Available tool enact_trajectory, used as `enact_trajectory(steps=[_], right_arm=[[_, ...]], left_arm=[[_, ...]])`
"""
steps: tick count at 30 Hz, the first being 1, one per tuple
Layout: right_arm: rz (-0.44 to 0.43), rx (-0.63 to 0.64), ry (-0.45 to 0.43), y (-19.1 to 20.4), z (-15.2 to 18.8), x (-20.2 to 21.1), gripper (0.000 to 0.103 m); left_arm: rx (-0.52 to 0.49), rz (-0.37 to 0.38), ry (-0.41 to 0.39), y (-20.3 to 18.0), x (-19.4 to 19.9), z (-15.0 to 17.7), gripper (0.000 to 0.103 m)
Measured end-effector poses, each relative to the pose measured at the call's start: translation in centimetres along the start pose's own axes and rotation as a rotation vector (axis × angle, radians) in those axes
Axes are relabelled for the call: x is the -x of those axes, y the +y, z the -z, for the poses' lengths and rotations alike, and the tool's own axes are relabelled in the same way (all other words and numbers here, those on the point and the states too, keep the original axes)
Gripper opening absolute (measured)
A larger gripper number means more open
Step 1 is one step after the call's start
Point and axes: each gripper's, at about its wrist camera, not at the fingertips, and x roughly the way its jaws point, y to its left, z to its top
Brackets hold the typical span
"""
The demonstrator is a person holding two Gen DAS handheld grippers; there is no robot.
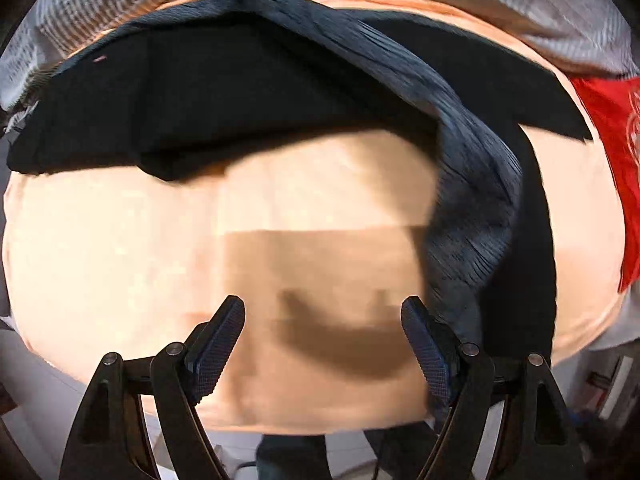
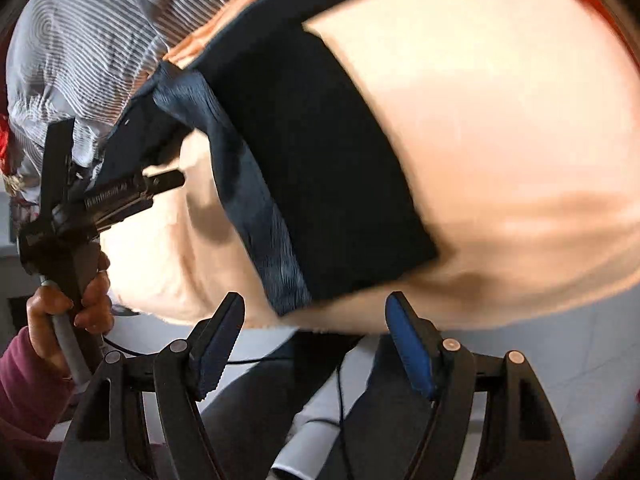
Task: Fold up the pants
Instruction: 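Lift the waistband with both tools and fold it over toward the trouser hems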
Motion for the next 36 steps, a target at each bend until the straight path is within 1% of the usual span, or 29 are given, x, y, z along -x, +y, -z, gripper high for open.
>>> enact_trajectory(steps=[3,7,9,10,12,14,16,19,20,22,23,24,26,29,31,32,34,35,36], right_arm=[[-0.083,-0.061,0.026,-0.1,0.8,-2.3,0.076],[-0.125,-0.095,0.026,0.8,0.8,-5.4,0.076],[-0.161,-0.131,0.019,0.9,0.8,-6.7,0.075],[-0.174,-0.145,0.013,1.0,0.9,-7.1,0.074],[-0.195,-0.162,-0.005,1.3,1.1,-8.0,0.064],[-0.236,-0.200,-0.033,1.3,1.3,-8.2,0.057],[-0.280,-0.235,-0.067,1.4,1.5,-8.3,0.056],[-0.299,-0.277,-0.094,1.3,1.6,-8.7,0.054],[-0.308,-0.304,-0.092,1.2,1.6,-9.0,0.051],[-0.327,-0.359,-0.064,0.8,1.6,-9.2,0.025],[-0.332,-0.371,-0.053,0.9,1.5,-9.1,0.004],[-0.345,-0.379,-0.052,0.8,1.5,-8.7,0.004],[-0.421,-0.386,-0.083,1.1,1.0,-6.8,0.003],[-0.452,-0.334,-0.149,1.7,-0.6,-2.8,0.003],[-0.469,-0.306,-0.199,1.8,-2.6,0.0,0.003],[-0.477,-0.292,-0.229,1.7,-4.2,1.7,0.003],[-0.481,-0.279,-0.265,1.1,-6.6,3.9,0.003],[-0.483,-0.269,-0.291,0.6,-8.6,5.4,0.003],[-0.483,-0.261,-0.306,0.1,-9.8,6.4,0.003]], left_arm=[[-0.029,-0.023,0.005,-1.1,0.1,0.7,0.082],[-0.036,-0.033,0.031,-0.6,-0.4,1.4,0.082],[-0.041,-0.040,0.037,-0.1,-0.6,1.7,0.082],[-0.041,-0.034,0.038,0.2,-0.6,1.9,0.082],[-0.047,-0.028,0.040,0.7,-0.5,2.1,0.082],[-0.061,-0.031,0.047,1.3,-0.5,2.6,0.082],[-0.074,-0.027,0.051,1.5,-0.6,2.8,0.082],[-0.091,-0.020,0.050,1.5,-0.4,3.2,0.082],[-0.094,-0.017,0.049,1.4,-0.3,3.3,0.082],[-0.096,-0.001,0.052,0.8,0.1,3.7,0.082],[-0.096,0.007,0.054,0.6,0.4,3.8,0.082],[-0.095,0.017,0.055,-0.3,0.9,4.2,0.082],[-0.089,0.043,0.046,-0.6,2.2,4.2,0.082],[-0.071,0.077,0.015,-0.5,4.2,3.2,0.082],[-0.045,0.103,-0.010,-0.2,5.6,1.9,0.082],[-0.031,0.112,-0.027,-0.4,6.5,1.0,0.082],[-0.007,0.114,-0.056,0.0,7.2,-0.2,0.082],[0.008,0.115,-0.071,-0.3,7.5,-0.9,0.082],[0.026,0.117,-0.088,-0.4,7.9,-2.0,0.082]])
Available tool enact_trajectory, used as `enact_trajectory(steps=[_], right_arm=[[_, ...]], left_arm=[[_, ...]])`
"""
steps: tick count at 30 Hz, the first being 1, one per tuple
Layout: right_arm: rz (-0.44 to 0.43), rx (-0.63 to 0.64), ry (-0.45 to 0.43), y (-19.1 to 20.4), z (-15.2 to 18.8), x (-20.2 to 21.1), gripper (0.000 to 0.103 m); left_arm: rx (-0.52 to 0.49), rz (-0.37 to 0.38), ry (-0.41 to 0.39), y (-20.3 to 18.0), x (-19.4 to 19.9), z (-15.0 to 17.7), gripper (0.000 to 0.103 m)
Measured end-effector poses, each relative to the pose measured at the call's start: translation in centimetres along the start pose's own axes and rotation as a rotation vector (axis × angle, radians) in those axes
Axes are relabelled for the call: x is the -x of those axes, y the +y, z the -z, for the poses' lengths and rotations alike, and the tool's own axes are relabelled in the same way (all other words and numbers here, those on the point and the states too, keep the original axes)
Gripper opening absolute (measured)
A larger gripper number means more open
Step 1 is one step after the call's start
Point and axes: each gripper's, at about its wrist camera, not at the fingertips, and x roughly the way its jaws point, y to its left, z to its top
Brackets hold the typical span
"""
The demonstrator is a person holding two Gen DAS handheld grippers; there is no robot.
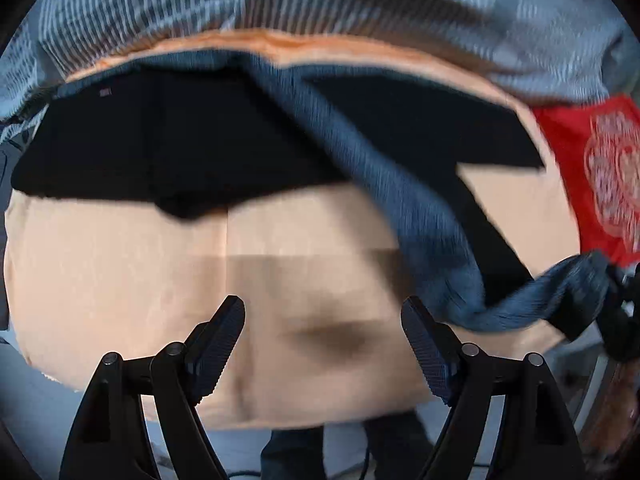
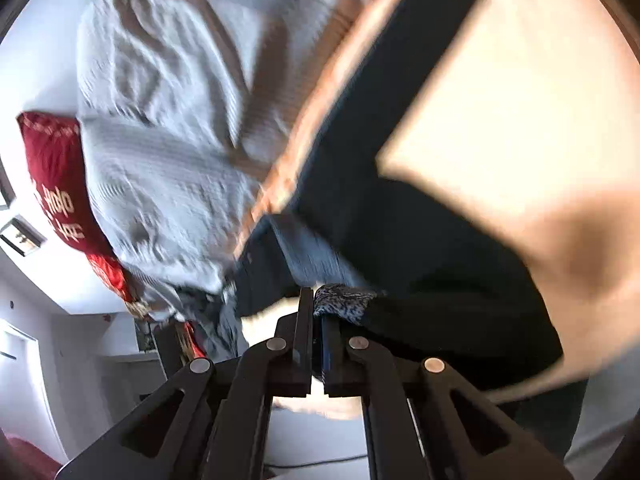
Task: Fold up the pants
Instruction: 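Lift the waistband with both tools and fold it over toward the trouser hems, then lower the folded edge with both tools and open both tools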
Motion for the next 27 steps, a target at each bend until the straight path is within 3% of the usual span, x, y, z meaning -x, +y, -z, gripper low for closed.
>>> enact_trajectory(steps=[5,9,11,13,14,16,18,19,21,23,27], right_arm=[[0.008,0.052,-0.079,0.9,-10.7,2.2,0.003],[0.046,0.052,-0.107,-0.2,-18.9,1.7,0.003],[0.094,0.064,-0.093,-1.1,-22.1,0.0,0.008],[0.163,0.089,-0.015,-2.0,-24.8,-2.9,0.009],[0.220,0.110,0.036,-2.3,-25.6,-4.5,0.012],[0.361,0.208,0.110,-2.1,-25.8,-6.0,0.030],[0.420,0.349,0.127,-1.2,-25.2,-5.9,0.059],[0.447,0.418,0.118,-0.6,-24.9,-5.5,0.065],[0.532,0.548,0.092,0.2,-24.2,-4.6,0.066],[0.592,0.591,0.071,0.1,-24.3,-3.8,0.067],[0.569,0.566,0.151,-1.2,-25.6,-4.6,0.065]], left_arm=[[0.093,-0.029,-0.061,0.2,-0.9,-5.2,0.082],[0.140,-0.105,-0.092,-0.3,-3.5,-8.0,0.082],[0.160,-0.130,-0.091,-0.6,-5.1,-9.5,0.082],[0.188,-0.152,-0.084,-0.8,-6.9,-10.9,0.082],[0.198,-0.164,-0.081,-1.0,-7.7,-11.4,0.082],[0.210,-0.179,-0.070,-1.3,-9.1,-12.3,0.082],[0.216,-0.192,-0.073,-1.6,-9.7,-12.6,0.082],[0.215,-0.195,-0.073,-1.6,-9.9,-12.8,0.082],[0.217,-0.200,-0.075,-1.7,-9.9,-12.9,0.082],[0.219,-0.202,-0.077,-1.6,-9.7,-12.9,0.082],[0.233,-0.216,-0.094,-1.6,-8.6,-12.3,0.082]])
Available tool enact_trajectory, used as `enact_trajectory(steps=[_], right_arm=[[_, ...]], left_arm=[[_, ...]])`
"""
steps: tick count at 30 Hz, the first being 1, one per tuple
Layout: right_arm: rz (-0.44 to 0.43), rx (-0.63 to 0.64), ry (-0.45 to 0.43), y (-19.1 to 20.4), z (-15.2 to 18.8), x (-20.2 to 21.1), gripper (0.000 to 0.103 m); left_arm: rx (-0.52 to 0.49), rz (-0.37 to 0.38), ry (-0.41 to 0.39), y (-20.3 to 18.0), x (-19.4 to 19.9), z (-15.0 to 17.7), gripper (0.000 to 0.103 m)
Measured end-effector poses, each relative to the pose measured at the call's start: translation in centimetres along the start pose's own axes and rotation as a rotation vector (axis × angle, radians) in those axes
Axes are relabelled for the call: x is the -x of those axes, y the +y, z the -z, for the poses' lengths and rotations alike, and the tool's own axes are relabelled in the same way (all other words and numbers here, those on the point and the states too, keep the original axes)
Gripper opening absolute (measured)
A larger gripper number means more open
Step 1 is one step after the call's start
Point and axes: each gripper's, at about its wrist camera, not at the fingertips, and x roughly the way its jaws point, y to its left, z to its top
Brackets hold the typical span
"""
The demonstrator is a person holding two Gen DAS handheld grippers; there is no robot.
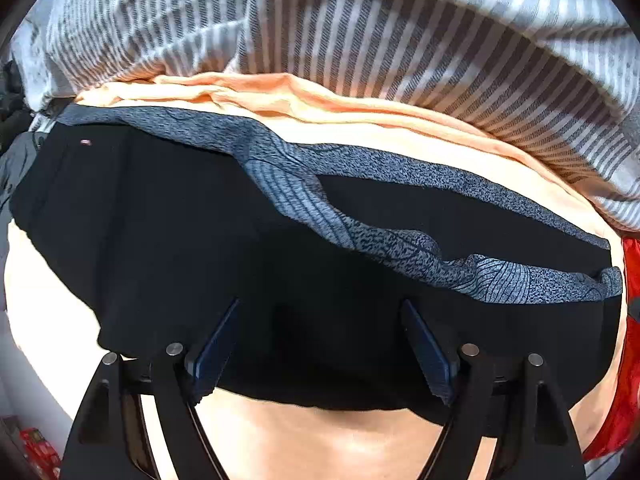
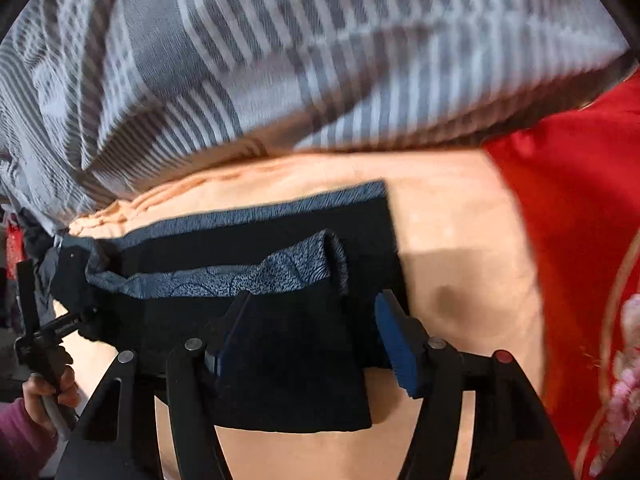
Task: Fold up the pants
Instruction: 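Lower the folded edge with both tools and open both tools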
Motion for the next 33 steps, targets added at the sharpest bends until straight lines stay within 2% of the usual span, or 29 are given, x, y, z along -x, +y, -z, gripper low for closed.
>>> enact_trajectory(steps=[3,7,8,9,10,11,12,13,16,18,20,22,24,25,26,27,28,30,32,33], right_arm=[[-0.007,0.020,0.015,0.4,-0.9,-1.6,0.062],[-0.041,-0.034,0.049,-0.3,-2.1,-3.6,0.053],[-0.058,-0.042,0.061,-0.4,-2.2,-4.1,0.044],[-0.074,-0.047,0.087,-0.4,-2.2,-4.5,0.019],[-0.074,-0.043,0.112,-0.3,-2.1,-4.9,0.008],[-0.061,-0.031,0.122,-0.1,-2.0,-4.9,0.008],[-0.035,-0.013,0.091,0.2,-2.0,-4.2,0.008],[-0.014,-0.003,0.056,0.5,-2.1,-3.6,0.008],[-0.006,-0.029,-0.050,0.0,-3.6,-1.3,0.008],[0.049,-0.066,-0.071,-1.3,-5.1,-1.3,0.008],[0.054,-0.143,-0.074,-3.2,-5.8,-1.9,0.008],[0.043,-0.194,-0.026,-4.6,-5.9,-3.6,0.009],[0.062,-0.182,0.005,-4.8,-5.7,-4.5,0.012],[0.078,-0.166,0.001,-4.6,-5.7,-4.5,0.016],[0.097,-0.151,-0.008,-4.4,-5.6,-4.2,0.030],[0.114,-0.147,-0.019,-4.3,-5.5,-3.6,0.053],[0.127,-0.150,-0.040,-4.4,-5.4,-2.9,0.062],[0.154,-0.166,-0.112,-4.7,-4.9,-0.6,0.065],[0.158,-0.194,-0.137,-5.3,-4.2,1.1,0.064],[0.133,-0.199,-0.135,-5.4,-3.8,1.7,0.057]], left_arm=[[0.005,-0.014,-0.009,0.5,0.9,0.4,0.082],[0.010,-0.055,-0.056,1.4,2.3,1.1,0.082],[0.012,-0.066,-0.068,1.7,2.4,1.3,0.082],[0.016,-0.076,-0.072,2.0,2.4,1.5,0.082],[0.022,-0.089,-0.062,2.3,1.9,1.6,0.082],[0.029,-0.098,-0.045,2.6,1.5,1.7,0.082],[0.039,-0.097,-0.031,2.9,1.1,1.8,0.082],[0.060,-0.026,-0.137,3.2,0.9,1.8,0.082],[0.050,-0.050,-0.179,3.4,1.4,1.9,0.082],[0.045,-0.063,-0.186,3.3,1.5,1.6,0.082],[0.050,-0.057,-0.173,3.4,1.0,1.1,0.082],[0.041,-0.062,-0.170,3.0,0.3,0.5,0.082],[0.013,-0.081,-0.154,2.2,-0.6,-0.1,0.082],[0.006,-0.079,-0.153,1.9,-0.9,-0.3,0.082],[-0.003,-0.079,-0.155,1.4,-1.2,-0.5,0.082],[-0.017,-0.084,-0.156,0.9,-1.4,-0.6,0.082],[-0.031,-0.090,-0.157,0.4,-1.6,-0.7,0.082],[-0.050,-0.096,-0.153,-0.5,-2.1,-0.9,0.082],[-0.056,-0.092,-0.149,-1.2,-2.2,-1.0,0.082],[-0.057,-0.083,-0.155,-1.5,-2.0,-1.1,0.082]])
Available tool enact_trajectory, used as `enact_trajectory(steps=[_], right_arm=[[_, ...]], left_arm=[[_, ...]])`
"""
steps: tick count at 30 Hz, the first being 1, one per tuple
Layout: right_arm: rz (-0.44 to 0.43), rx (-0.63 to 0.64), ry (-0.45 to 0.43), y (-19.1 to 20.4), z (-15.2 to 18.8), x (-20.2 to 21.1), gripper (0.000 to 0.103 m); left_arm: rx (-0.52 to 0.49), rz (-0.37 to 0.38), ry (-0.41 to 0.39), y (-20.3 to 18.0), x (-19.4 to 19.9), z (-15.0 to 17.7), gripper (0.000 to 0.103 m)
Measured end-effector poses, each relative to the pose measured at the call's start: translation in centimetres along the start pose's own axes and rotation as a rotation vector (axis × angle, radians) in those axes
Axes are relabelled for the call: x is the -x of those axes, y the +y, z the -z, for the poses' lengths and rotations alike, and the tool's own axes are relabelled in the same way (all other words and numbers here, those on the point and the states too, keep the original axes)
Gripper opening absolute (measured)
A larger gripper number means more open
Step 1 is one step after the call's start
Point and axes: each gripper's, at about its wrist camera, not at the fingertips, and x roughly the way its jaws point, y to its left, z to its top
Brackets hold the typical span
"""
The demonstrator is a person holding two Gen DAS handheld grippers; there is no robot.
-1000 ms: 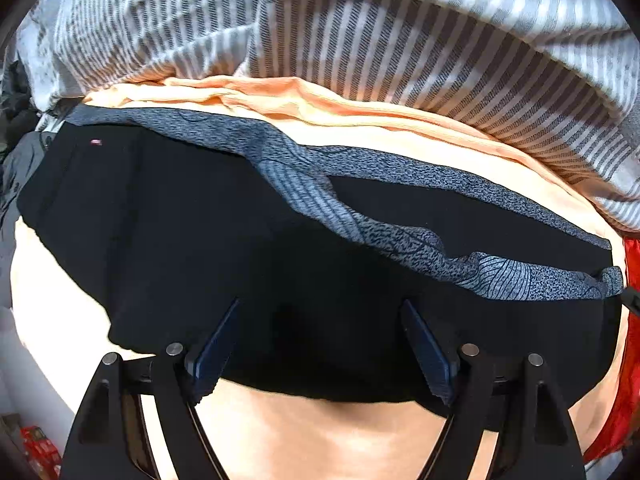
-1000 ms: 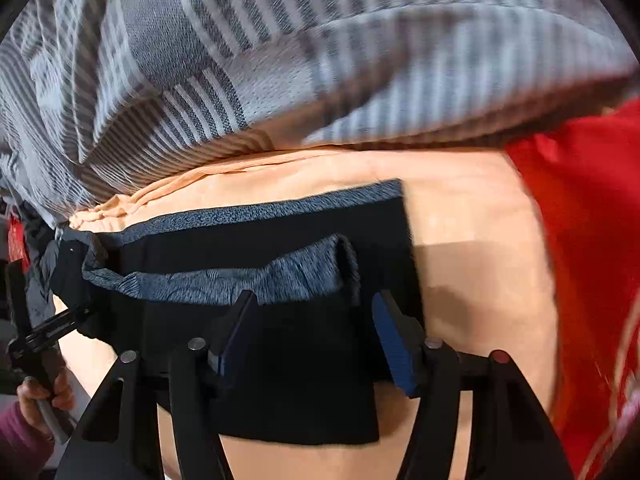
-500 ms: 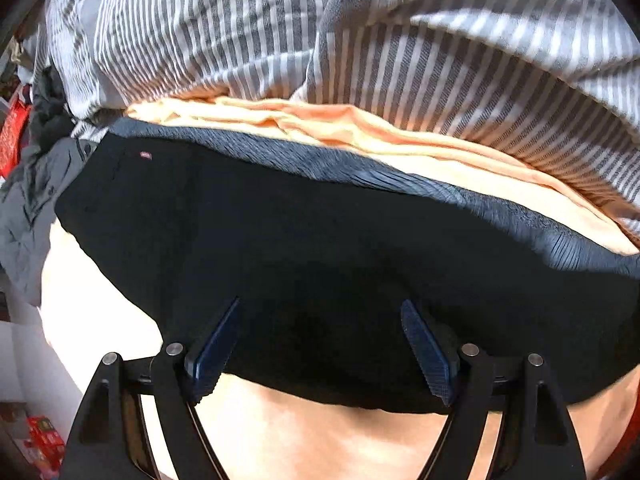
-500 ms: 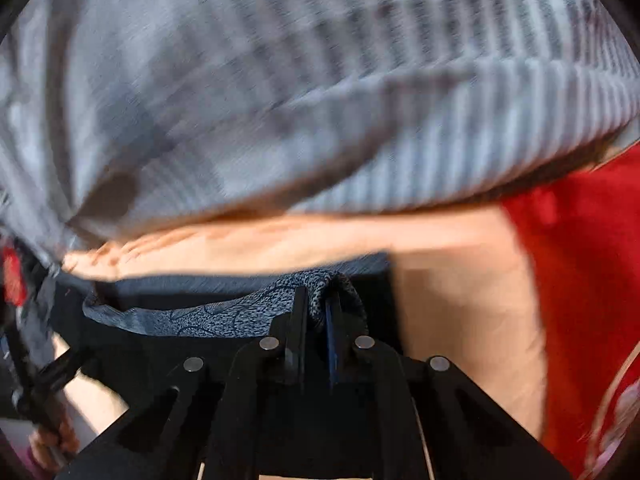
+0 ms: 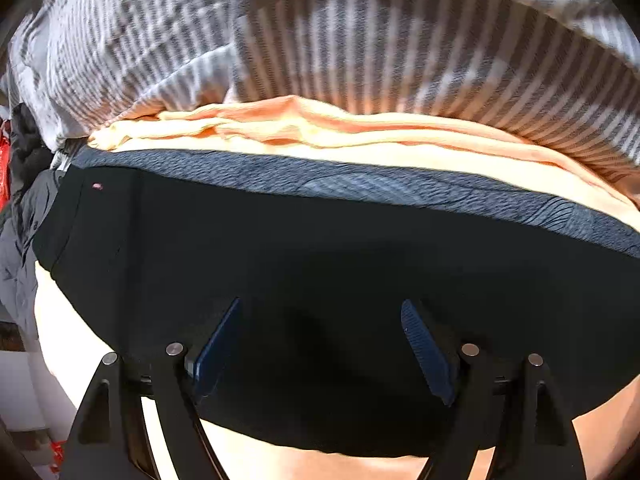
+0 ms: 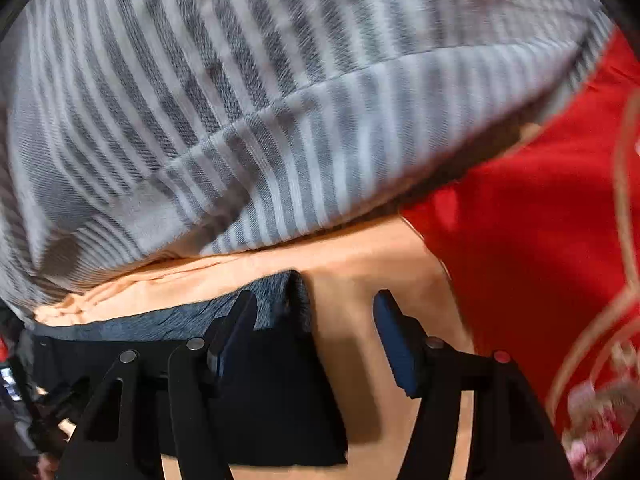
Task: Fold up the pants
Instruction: 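Lower the folded edge with both tools and open both tools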
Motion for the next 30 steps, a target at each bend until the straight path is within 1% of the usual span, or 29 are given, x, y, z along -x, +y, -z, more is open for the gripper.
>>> enact_trajectory(steps=[1,2,3,6,9,10,11,12,13,14,15,16,17,18,20,22,24,27,30], right_arm=[[-0.014,0.012,0.011,0.2,0.4,0.4,0.048],[-0.023,0.055,0.031,0.7,1.0,0.6,0.031],[-0.028,0.086,0.042,1.2,1.5,0.5,0.027],[-0.017,0.179,0.072,3.0,2.4,-0.7,0.026],[-0.015,0.165,0.085,3.6,2.6,-2.8,0.026],[-0.004,0.164,0.087,3.5,2.4,-3.5,0.026],[0.016,0.171,0.087,3.4,2.4,-4.2,0.021],[0.025,0.175,0.083,3.1,2.3,-4.7,0.018],[0.025,0.168,0.074,2.8,2.1,-4.9,0.014],[0.029,0.150,0.066,2.2,1.9,-4.7,0.013],[0.026,0.111,0.067,1.4,1.7,-4.4,0.013],[0.035,0.074,0.066,0.7,1.6,-4.0,0.015],[0.049,0.037,0.064,-0.1,1.6,-3.3,0.020],[0.040,0.009,0.064,-0.9,1.7,-2.6,0.020],[0.017,0.010,0.063,-1.6,2.5,-1.0,0.021],[0.003,0.055,0.066,-1.2,3.7,0.6,0.020],[-0.026,0.092,0.082,-0.2,5.7,1.5,0.021],[-0.070,0.096,0.119,2.2,8.3,0.6,0.021],[-0.047,0.088,0.153,3.0,9.1,-1.1,0.020]], left_arm=[[-0.003,0.010,-0.012,-0.4,0.3,-0.2,0.082],[-0.011,0.018,-0.023,-0.8,0.5,-0.5,0.082],[-0.023,0.027,-0.033,-1.4,0.7,-0.9,0.082],[-0.051,0.056,-0.049,-3.4,0.8,-2.2,0.082],[-0.054,0.102,-0.047,-5.6,0.1,-3.5,0.082],[-0.058,0.096,-0.044,-6.4,-0.7,-3.8,0.082],[-0.062,0.077,-0.039,-6.9,-1.4,-4.1,0.082],[-0.059,0.059,-0.031,-7.1,-2.3,-4.3,0.085],[-0.030,0.041,-0.036,-6.9,-2.8,-4.4,0.099],[-0.001,0.035,-0.038,-6.4,-2.9,-4.5,0.102],[0.021,0.057,-0.021,-5.8,-3.0,-4.5,0.102],[0.033,0.059,-0.009,-5.3,-2.7,-4.5,0.102],[0.032,0.049,-0.016,-4.9,-2.2,-4.4,0.102],[0.011,0.036,-0.031,-4.5,-1.3,-4.1,0.102],[-0.028,0.023,-0.049,-3.8,-0.1,-3.4,0.102],[-0.056,0.018,-0.057,-3.0,1.0,-2.4,0.102],[-0.063,0.020,-0.046,-2.3,1.4,-1.4,0.102],[-0.060,0.001,-0.010,-1.4,0.5,-0.1,0.102],[-0.053,-0.005,0.010,-1.8,-1.0,1.1,0.102]])
